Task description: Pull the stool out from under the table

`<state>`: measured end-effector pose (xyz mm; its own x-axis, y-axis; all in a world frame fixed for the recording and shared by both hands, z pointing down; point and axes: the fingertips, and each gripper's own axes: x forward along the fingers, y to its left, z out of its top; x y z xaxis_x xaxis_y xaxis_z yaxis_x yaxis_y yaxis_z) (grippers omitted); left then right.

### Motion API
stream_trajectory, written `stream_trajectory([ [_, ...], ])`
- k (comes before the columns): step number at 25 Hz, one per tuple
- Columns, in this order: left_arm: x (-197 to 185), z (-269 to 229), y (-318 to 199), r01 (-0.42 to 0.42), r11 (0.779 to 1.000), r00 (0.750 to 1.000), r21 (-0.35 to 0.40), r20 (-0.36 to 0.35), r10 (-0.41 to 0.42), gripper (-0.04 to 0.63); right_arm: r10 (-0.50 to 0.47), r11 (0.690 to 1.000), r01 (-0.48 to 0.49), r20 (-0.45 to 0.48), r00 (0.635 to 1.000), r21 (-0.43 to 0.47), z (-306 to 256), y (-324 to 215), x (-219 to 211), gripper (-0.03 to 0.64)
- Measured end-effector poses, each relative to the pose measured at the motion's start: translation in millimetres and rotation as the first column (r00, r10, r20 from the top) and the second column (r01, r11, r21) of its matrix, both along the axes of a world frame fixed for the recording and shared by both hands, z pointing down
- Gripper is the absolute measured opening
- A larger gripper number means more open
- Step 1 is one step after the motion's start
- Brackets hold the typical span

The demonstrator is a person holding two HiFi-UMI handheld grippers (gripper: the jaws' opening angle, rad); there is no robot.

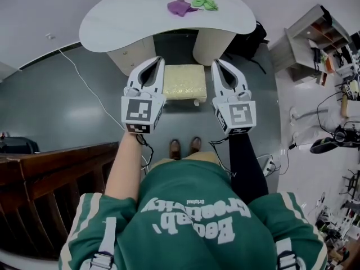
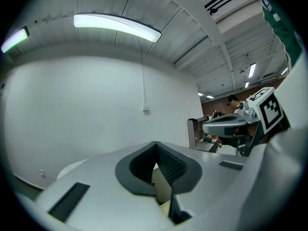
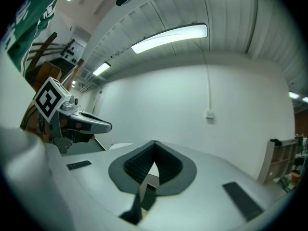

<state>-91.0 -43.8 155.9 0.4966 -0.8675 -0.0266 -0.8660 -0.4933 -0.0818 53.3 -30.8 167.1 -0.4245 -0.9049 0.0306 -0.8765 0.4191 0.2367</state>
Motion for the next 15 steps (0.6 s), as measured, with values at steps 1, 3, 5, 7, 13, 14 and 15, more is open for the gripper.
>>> stream_trajectory([
  [1,0.6,-1.5,0.6,-0.002,1.000,1.000,0.007,0.005,0.002,0.014,0.003,1.000,-0.003,0.000,1.000,0.001,-0.5,0.0,0.5,0.006],
  [3,1.5,-3.7,2.2,-0.005,1.000,1.000,0.016,0.004,0.005,0.014,0.002,1.000,-0.002,-0.002,1.000,0.001,-0.2,2.1,-0.3,0.006],
  [5,2.2,-4.4,3.5,-0.006,1.000,1.000,0.021,0.005,0.006,0.014,-0.002,1.000,0.002,-0.012,1.000,-0.008,2.1,4.4,-2.2,0.006],
  [7,2.3,-4.5,4.7,-0.005,1.000,1.000,0.022,0.012,0.005,0.014,0.000,1.000,-0.001,-0.027,1.000,-0.015,3.8,4.8,-3.2,0.005],
  [13,-1.8,-7.0,4.4,0.010,1.000,1.000,0.029,0.004,-0.010,0.014,0.013,1.000,-0.013,-0.034,0.999,-0.004,-1.4,3.4,0.1,0.006],
  [14,-2.1,-7.0,4.1,0.013,0.999,1.000,0.030,0.000,-0.013,0.014,0.015,1.000,-0.015,-0.033,0.999,-0.004,-1.2,3.4,1.1,0.006],
  [15,-2.0,-7.2,3.9,0.015,0.999,1.000,0.033,0.000,-0.015,0.014,0.016,1.000,-0.016,-0.033,0.999,-0.004,-0.9,3.2,2.2,0.006],
])
